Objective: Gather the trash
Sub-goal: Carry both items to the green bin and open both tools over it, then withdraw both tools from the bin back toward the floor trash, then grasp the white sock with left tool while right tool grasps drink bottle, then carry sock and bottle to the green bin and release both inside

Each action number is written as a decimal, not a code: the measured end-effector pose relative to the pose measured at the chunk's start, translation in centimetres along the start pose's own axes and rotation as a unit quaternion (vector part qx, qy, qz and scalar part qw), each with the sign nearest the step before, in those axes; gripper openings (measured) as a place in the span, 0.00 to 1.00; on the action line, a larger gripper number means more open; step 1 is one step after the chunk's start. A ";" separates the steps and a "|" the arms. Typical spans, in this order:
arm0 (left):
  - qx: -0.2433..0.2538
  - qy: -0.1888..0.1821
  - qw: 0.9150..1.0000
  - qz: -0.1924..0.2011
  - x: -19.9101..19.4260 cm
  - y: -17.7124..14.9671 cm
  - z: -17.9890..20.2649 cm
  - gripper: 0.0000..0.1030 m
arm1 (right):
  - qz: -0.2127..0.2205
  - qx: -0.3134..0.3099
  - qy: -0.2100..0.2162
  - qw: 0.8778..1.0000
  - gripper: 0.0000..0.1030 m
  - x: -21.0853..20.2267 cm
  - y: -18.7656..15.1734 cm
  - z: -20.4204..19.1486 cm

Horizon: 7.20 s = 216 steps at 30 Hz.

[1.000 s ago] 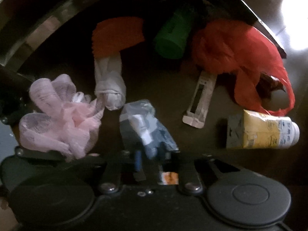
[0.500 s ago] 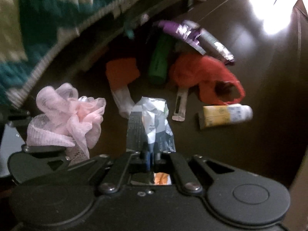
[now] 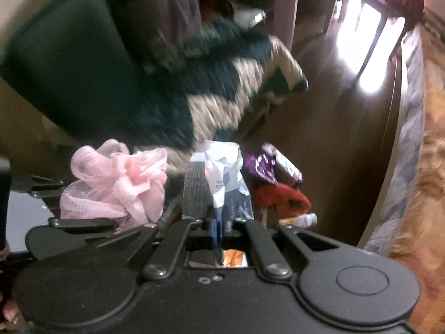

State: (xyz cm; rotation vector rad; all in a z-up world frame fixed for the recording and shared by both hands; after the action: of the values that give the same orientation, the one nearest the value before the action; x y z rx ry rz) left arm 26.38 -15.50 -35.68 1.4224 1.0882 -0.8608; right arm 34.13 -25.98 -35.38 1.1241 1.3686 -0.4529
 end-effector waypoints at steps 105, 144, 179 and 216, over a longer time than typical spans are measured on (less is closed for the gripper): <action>0.006 -0.033 0.986 0.163 -17.5 8.6 -19.5 0.79 | 0.167 -0.007 0.051 0.985 0.94 -19.8 12.9 -18.7; -0.189 0.018 0.966 -0.175 43.7 -4.8 8.8 1.00 | -0.035 0.241 -0.080 0.967 0.92 32.8 -9.2 23.5; -0.290 -0.028 0.925 -0.243 54.4 -8.6 9.9 0.30 | -0.105 0.406 -0.128 0.899 0.40 43.2 -18.8 27.4; -0.150 -0.076 0.986 -0.014 -8.3 6.5 -5.1 0.30 | 0.042 0.093 0.026 0.994 0.40 -12.6 9.2 -4.3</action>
State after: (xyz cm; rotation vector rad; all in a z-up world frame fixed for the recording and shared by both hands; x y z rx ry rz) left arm 29.57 -11.69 -25.07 1.0764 1.0733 -0.7757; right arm 36.63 -22.56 -19.78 1.3493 1.3400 -0.5006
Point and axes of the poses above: each gripper's, at about its wrist camera, not at the fingertips, and x roughly the way its jaws point, z to its right, y to its top, the point moved 7 cm from there along x, roughly the way its jaws point, and after that the axes turned 5 degrees about x, right-handed, at the moved point
